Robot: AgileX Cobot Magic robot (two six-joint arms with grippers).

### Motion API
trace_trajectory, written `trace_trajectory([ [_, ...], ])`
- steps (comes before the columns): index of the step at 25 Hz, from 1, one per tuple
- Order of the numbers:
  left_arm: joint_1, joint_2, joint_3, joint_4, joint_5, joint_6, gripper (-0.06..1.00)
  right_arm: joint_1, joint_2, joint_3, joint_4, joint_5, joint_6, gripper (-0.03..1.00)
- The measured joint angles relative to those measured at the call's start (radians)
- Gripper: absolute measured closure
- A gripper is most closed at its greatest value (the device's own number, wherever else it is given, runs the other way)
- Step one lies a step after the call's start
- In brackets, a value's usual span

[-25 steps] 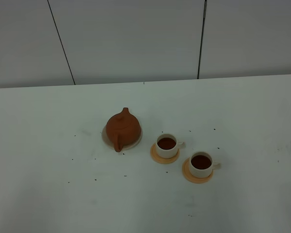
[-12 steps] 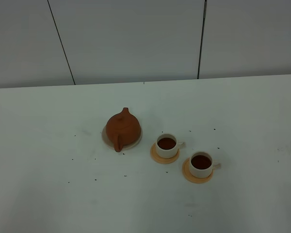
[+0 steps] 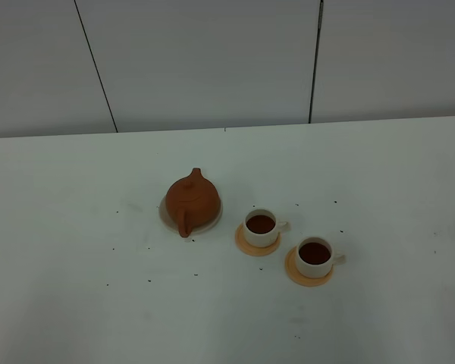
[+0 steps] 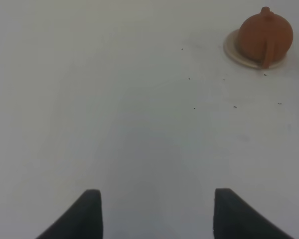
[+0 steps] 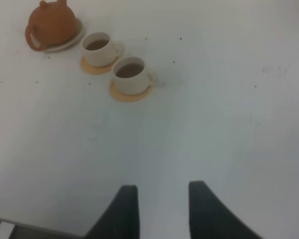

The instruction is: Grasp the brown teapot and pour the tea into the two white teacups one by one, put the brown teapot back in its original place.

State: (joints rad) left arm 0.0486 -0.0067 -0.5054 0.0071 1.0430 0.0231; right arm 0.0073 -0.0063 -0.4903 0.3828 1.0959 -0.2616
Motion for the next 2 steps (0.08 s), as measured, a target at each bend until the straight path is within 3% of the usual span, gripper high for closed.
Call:
trace_trajectory([
  [2,0.0,0.0,0.0,0.0,0.0,0.0,0.39,0.0,0.0,0.0,0.0,0.0,0.0,0.72],
])
